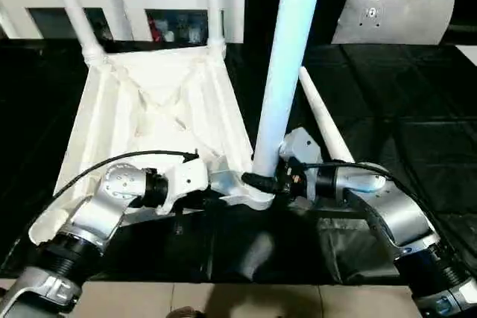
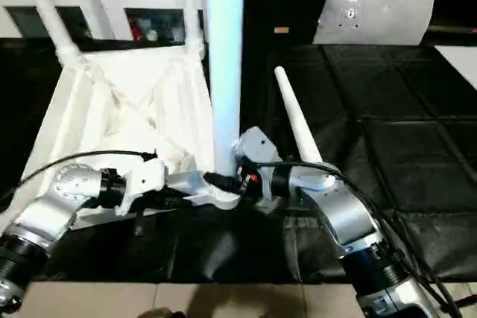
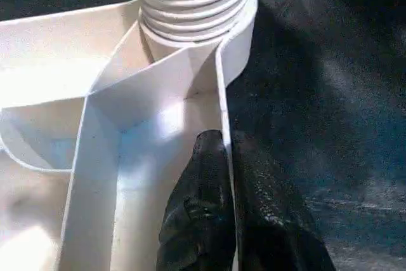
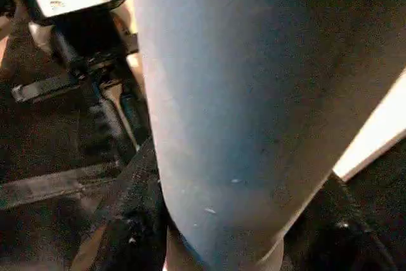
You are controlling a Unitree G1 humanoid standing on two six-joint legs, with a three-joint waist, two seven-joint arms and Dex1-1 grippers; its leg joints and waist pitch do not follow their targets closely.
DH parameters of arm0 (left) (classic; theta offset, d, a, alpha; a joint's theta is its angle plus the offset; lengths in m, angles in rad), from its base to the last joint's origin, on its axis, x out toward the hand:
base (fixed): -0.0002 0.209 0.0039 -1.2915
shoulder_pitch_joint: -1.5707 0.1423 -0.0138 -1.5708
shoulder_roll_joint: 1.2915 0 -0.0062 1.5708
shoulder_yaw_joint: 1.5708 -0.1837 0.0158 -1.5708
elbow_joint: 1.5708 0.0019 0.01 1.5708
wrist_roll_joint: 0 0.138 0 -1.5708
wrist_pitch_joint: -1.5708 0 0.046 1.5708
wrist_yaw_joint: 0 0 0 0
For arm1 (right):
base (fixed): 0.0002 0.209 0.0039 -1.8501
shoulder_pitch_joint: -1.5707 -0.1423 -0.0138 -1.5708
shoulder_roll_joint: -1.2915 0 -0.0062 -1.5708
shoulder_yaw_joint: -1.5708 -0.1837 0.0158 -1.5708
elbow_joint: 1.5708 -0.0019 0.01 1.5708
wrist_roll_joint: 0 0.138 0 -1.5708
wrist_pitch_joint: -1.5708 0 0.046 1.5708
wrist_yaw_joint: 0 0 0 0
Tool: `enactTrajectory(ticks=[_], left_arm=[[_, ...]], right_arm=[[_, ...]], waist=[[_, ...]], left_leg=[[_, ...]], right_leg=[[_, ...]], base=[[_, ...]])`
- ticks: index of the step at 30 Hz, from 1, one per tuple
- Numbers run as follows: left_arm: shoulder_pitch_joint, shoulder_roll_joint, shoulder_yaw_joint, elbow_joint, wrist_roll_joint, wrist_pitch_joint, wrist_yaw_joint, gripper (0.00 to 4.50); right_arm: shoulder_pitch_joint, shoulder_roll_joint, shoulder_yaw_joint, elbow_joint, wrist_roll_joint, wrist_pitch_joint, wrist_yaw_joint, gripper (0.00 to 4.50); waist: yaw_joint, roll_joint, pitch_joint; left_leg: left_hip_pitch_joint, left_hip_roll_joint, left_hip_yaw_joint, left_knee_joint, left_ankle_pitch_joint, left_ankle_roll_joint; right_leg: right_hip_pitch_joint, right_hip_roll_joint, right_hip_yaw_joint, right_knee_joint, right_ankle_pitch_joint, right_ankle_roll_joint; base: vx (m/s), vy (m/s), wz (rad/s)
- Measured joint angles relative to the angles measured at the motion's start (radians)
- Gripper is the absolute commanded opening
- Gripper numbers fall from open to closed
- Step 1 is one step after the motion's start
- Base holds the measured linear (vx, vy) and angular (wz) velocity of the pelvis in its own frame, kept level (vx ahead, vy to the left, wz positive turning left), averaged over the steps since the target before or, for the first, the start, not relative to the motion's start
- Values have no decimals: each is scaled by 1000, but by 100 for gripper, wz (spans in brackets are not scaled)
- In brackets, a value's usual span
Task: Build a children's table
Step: Insert table leg to table base
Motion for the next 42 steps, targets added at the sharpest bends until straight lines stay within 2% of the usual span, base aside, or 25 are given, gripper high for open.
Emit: enactTrajectory(ticks=[4,10,13,15,17,19,21,24,26,27,30,34,37,41,42], left_arm=[[-34,-1,-6,20,-2,0,-52,0],[-65,26,-7,38,-2,0,-86,0],[-45,41,8,12,-8,9,-84,0],[9,60,43,-59,-12,49,-52,0],[26,64,55,-88,-12,76,-32,0],[69,70,81,-151,-9,119,10,0],[156,59,127,-286,5,227,100,0],[246,14,170,-450,27,390,216,0],[294,-52,177,-565,64,510,303,0],[303,-76,175,-595,82,549,333,0],[296,-130,160,-630,108,622,392,0],[255,-156,135,-610,113,651,430,0],[201,-162,98,-573,138,654,457,0],[183,-162,79,-568,164,681,475,0],[180,-163,75,-568,173,690,476,0]], right_arm=[[1,-10,0,-11,6,-1,41,190],[-6,-2,0,-10,7,-10,57,190],[-12,16,0,-5,7,-11,51,190],[-20,49,-1,13,6,-14,37,190],[-22,61,-1,21,6,-21,22,190],[-27,83,-2,33,5,-21,-1,190],[-30,121,-1,43,-2,-21,-61,190],[-36,156,-11,57,-11,-21,-142,190],[-54,192,-28,82,-26,-20,-212,190],[-62,204,-35,96,-29,-20,-237,190],[-92,221,-42,129,-36,-19,-274,190],[-113,230,-65,162,-39,-19,-281,190],[-129,230,-80,188,-41,-19,-304,190],[-129,231,-86,200,-41,-19,-312,190],[-130,233,-88,205,-41,-20,-313,225]], waist=[[-1,-8,7],[-14,-10,20],[-20,-9,26],[-33,-9,31],[-39,-8,37],[-48,-8,38],[-65,-12,42],[-84,-15,45],[-101,-19,46],[-104,-21,48],[-100,-22,50],[-88,-24,52],[-82,-26,50],[-66,-24,49],[-64,-23,48]], left_leg=[[1,0,2,-12,0,0],[6,0,4,-18,0,-1],[6,0,4,-20,0,-2],[6,0,4,-23,-1,-3],[6,0,4,-24,-1,-3],[6,0,4,-24,-1,-3],[5,-1,3,-25,-1,-3],[1,-3,-1,-25,-1,-3],[-2,-4,-2,-25,-1,-3],[-2,-4,-2,-24,-1,-3],[1,-4,-2,-24,-1,-3],[0,-4,-1,-24,-1,-3],[0,-4,0,-23,-1,-3],[5,-4,0,-22,-1,-3],[5,-4,0,-22,-1,-3]], right_leg=[[3,1,-1,-12,3,-6],[7,0,0,-21,2,-7],[6,1,0,-21,0,-4],[5,1,0,-21,0,-3],[6,1,0,-21,-1,-3],[2,1,0,-21,-1,-3],[0,1,0,-22,-3,-5],[-4,1,-1,-29,-5,-7],[-7,0,1,-32,-6,-8],[-8,1,1,-33,-6,-8],[-17,1,1,-33,-5,-8],[-18,1,1,-32,-5,-9],[-12,1,2,-31,1,-19],[-6,1,1,-30,7,-24],[-5,1,1,-29,7,-24]], base=[[0,0,0],[0,0,0],[0,0,0],[0,0,0],[0,0,0],[0,0,0],[-19,10,-12],[-13,17,-14],[2,21,-12],[0,0,0],[0,0,0],[0,0,0],[0,0,0],[0,0,0],[0,0,0]])
